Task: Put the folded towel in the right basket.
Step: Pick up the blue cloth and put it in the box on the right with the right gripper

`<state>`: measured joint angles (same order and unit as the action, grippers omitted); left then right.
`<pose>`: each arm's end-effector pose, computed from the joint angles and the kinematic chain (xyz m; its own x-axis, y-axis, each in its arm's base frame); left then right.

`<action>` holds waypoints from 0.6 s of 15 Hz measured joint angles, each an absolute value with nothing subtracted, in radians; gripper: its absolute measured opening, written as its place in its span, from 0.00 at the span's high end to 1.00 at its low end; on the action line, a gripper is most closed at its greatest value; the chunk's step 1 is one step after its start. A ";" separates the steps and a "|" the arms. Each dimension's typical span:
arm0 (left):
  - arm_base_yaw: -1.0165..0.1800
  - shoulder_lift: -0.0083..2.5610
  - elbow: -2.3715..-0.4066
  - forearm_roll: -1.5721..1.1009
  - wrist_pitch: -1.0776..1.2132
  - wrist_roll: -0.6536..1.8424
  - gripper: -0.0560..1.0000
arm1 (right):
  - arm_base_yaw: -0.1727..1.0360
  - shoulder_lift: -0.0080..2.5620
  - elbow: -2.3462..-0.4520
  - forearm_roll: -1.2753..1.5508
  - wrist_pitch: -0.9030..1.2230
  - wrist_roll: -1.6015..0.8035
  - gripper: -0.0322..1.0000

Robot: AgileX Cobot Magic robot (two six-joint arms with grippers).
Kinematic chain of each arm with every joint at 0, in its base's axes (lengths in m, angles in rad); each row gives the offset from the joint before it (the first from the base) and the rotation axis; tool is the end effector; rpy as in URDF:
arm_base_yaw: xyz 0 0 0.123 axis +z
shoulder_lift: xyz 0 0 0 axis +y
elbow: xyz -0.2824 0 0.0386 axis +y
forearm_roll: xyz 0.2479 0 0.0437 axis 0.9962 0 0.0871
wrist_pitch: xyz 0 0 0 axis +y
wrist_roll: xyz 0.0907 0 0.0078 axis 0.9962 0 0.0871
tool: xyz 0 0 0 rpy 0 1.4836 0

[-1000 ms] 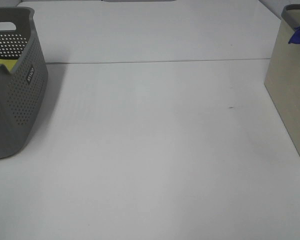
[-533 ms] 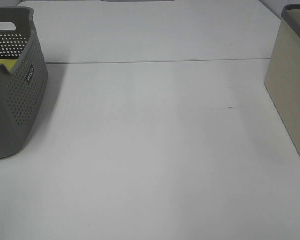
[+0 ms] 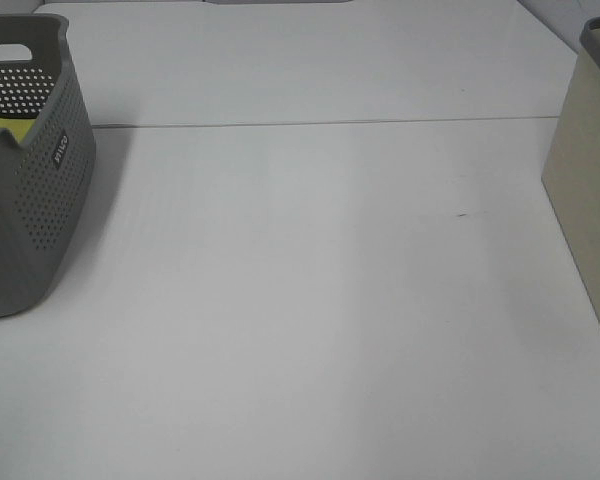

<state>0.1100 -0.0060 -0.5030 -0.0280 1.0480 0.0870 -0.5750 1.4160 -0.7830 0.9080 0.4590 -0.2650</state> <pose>-0.0053 -0.0028 0.2790 -0.4391 0.0249 -0.8981 -0.0562 0.9969 0.0551 0.2499 -0.1239 0.2330 -0.3453 0.8444 -0.4095 0.6088 0.5336 0.5870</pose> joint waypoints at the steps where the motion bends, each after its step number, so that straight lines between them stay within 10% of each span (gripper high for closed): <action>1: 0.110 -0.006 -0.503 -0.028 1.048 0.087 0.01 | -0.575 1.416 -0.782 0.908 0.459 -0.275 0.92; 9: 0.110 -0.006 -0.503 -0.028 1.048 0.087 0.01 | -0.575 1.416 -0.779 1.075 0.458 -0.480 0.89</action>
